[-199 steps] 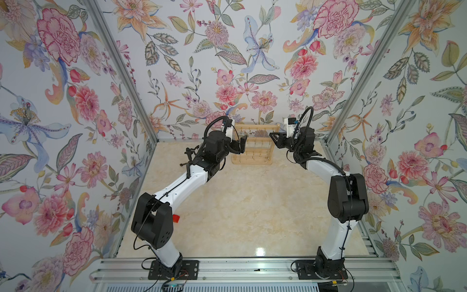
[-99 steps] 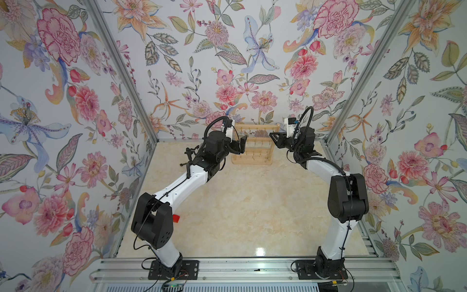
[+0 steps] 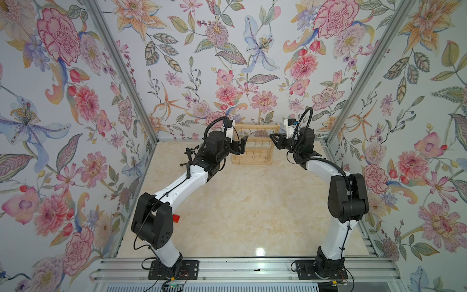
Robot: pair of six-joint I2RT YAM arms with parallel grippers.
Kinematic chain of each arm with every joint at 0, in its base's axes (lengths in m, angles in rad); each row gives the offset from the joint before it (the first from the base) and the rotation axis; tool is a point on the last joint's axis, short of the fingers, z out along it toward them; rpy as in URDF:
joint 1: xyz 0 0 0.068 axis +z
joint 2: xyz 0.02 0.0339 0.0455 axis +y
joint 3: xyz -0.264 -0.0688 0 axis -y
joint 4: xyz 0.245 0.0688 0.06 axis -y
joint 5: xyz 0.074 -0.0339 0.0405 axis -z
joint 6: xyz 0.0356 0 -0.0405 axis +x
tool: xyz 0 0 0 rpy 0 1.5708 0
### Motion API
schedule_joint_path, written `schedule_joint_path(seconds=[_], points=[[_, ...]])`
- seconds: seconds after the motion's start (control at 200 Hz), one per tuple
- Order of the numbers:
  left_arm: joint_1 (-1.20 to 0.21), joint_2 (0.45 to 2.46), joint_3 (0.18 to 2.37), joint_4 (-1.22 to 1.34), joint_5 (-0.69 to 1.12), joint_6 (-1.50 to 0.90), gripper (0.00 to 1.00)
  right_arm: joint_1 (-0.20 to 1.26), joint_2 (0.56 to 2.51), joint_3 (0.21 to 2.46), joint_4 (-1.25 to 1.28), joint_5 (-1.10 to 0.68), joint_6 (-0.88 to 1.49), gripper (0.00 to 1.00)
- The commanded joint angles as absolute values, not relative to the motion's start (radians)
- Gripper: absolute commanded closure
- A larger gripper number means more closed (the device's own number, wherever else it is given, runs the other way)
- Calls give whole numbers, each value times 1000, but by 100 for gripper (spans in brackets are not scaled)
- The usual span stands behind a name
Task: Take the necklace off the jewelry display stand
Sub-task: Take off the necklace from the stand.
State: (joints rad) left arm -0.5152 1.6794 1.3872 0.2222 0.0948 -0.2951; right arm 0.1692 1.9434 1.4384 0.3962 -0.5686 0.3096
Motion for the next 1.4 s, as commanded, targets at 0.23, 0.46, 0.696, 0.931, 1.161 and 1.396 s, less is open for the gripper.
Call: schedule_joint_path(seconds=[0.23, 0.46, 0.696, 0.931, 1.161, 1.396], points=[[-502, 1679, 1384, 241, 112, -279, 1, 175, 1934, 1428, 399, -566, 285, 82], [-502, 1678, 1384, 240, 115, -279, 1, 175, 1934, 1440, 391, -566, 279, 87], [-502, 1680, 1383, 242, 115, -279, 1, 178, 1937, 1456, 379, -568, 274, 89], [-502, 1678, 1381, 241, 117, -278, 1, 182, 1915, 1453, 368, -561, 258, 93], [-502, 1677, 1379, 243, 120, -279, 1, 195, 1882, 1457, 330, -549, 219, 95], [-502, 1671, 1372, 245, 123, -279, 1, 202, 1861, 1459, 320, -533, 207, 96]])
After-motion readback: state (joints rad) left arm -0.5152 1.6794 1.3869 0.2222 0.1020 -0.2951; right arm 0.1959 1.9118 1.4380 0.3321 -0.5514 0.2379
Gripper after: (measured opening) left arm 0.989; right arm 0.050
